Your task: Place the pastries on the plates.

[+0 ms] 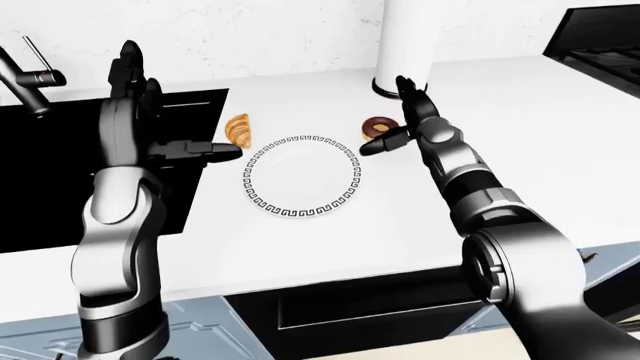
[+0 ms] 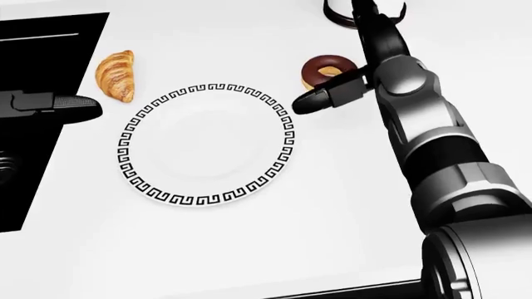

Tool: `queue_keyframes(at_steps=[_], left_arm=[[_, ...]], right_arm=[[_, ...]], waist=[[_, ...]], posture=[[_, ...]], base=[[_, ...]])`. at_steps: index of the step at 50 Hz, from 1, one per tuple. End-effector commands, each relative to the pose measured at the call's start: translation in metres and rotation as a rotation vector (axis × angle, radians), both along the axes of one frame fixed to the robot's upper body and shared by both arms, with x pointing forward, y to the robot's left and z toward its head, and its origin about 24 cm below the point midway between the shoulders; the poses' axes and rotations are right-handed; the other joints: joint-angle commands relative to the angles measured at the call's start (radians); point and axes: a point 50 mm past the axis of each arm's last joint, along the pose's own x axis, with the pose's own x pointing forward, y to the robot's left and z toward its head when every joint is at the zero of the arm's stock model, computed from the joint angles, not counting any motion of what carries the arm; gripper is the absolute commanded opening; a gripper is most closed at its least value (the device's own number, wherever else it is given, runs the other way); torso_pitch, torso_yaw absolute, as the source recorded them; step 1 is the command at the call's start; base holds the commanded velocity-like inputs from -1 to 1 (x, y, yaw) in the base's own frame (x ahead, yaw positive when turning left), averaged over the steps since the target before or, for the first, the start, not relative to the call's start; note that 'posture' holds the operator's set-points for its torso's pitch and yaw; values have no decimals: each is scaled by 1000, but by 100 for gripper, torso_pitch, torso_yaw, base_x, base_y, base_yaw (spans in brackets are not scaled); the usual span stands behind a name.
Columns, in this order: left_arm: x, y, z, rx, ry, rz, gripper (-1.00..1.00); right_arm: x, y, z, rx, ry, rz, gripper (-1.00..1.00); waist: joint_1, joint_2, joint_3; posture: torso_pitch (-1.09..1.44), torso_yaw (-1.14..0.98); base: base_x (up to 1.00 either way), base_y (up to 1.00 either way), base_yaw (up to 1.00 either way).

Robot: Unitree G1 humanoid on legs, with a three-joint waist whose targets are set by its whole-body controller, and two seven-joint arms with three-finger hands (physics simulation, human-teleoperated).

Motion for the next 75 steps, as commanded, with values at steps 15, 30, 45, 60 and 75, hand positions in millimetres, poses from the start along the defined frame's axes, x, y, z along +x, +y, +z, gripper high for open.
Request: queue_keyframes(at_steps=[15, 30, 45, 60, 75], left_arm=[[-7, 1, 16, 18, -89, 3, 100], [-9, 2, 20, 21, -95, 7, 100], [-13, 5, 23, 24, -103, 19, 100], [-19, 6, 26, 24, -112, 18, 100], [-16, 5, 23, 24, -102, 18, 100]], right_arm=[[2, 1, 27, -6, -155, -105, 76], [1, 0, 16, -50, -126, -107, 51], [0, -1, 8, -73, -109, -107, 24], [0, -2, 9, -104, -121, -113, -27], [3, 2, 51, -55, -229, -88, -71]], waist=[[1, 1, -31], [2, 0, -31], [2, 0, -30], [2, 0, -31], [2, 2, -26]], posture=[[0, 0], [0, 0], [0, 0], [0, 0], [0, 0]], base=[[0, 0, 0], [0, 0, 0], [0, 0, 0], [0, 0, 0], [0, 0, 0]])
